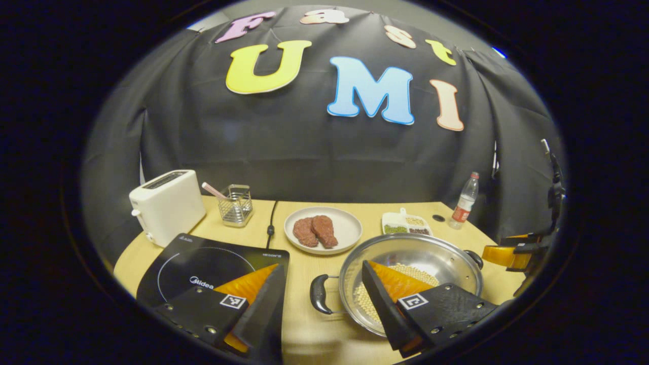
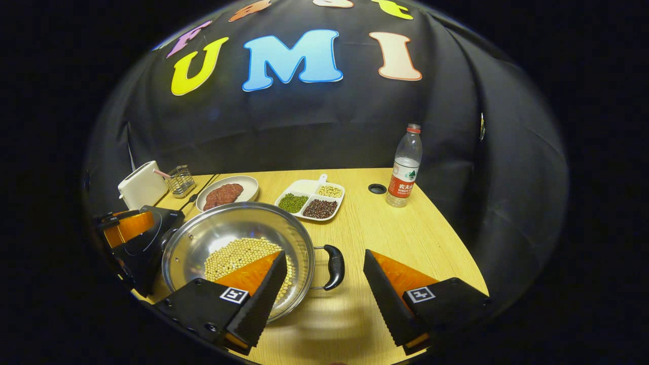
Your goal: First push the handle of the pot to place it horizontally, then grasp the pot with both hands and set it on the induction cooktop.
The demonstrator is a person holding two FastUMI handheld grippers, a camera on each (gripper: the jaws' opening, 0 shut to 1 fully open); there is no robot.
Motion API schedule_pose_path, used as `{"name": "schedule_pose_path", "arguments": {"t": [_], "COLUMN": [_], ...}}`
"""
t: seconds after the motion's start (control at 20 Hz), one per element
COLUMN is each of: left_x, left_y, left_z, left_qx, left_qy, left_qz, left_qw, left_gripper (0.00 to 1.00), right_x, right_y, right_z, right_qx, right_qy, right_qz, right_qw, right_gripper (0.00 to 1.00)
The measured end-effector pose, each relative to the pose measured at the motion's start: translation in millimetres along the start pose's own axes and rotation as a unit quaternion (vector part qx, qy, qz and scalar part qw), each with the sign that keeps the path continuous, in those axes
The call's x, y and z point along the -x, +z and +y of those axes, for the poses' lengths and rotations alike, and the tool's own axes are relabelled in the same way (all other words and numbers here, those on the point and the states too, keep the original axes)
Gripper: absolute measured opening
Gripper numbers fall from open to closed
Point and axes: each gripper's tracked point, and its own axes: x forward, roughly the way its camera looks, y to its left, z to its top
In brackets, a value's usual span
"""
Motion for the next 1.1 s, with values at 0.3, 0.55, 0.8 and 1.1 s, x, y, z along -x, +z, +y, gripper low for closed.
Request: {"name": "schedule_pose_path", "arguments": {"t": [0.3, 0.55, 0.8, 1.1], "left_x": [-30, -40, -52, -60], "left_y": [-35, -50, -69, -74], "left_z": [3, -2, -4, -3], "left_qx": [0.013, 0.013, 0.025, 0.024], "left_qy": [-0.005, -0.011, -0.014, -0.006], "left_qz": [0.05, 0.077, 0.107, 0.115], "left_qw": [0.999, 0.997, 0.994, 0.993], "left_gripper": [0.89, 0.93, 0.93, 0.89], "right_x": [-16, -33, -42, -50], "right_y": [-10, -19, -29, -32], "right_z": [6, 5, 6, 1], "right_qx": [0.009, 0.016, 0.024, 0.008], "right_qy": [-0.002, -0.006, -0.008, -0.014], "right_qz": [0.017, 0.035, 0.052, 0.064], "right_qw": [1.0, 0.999, 0.998, 0.998], "right_gripper": [0.97, 0.97, 0.97, 0.97]}}
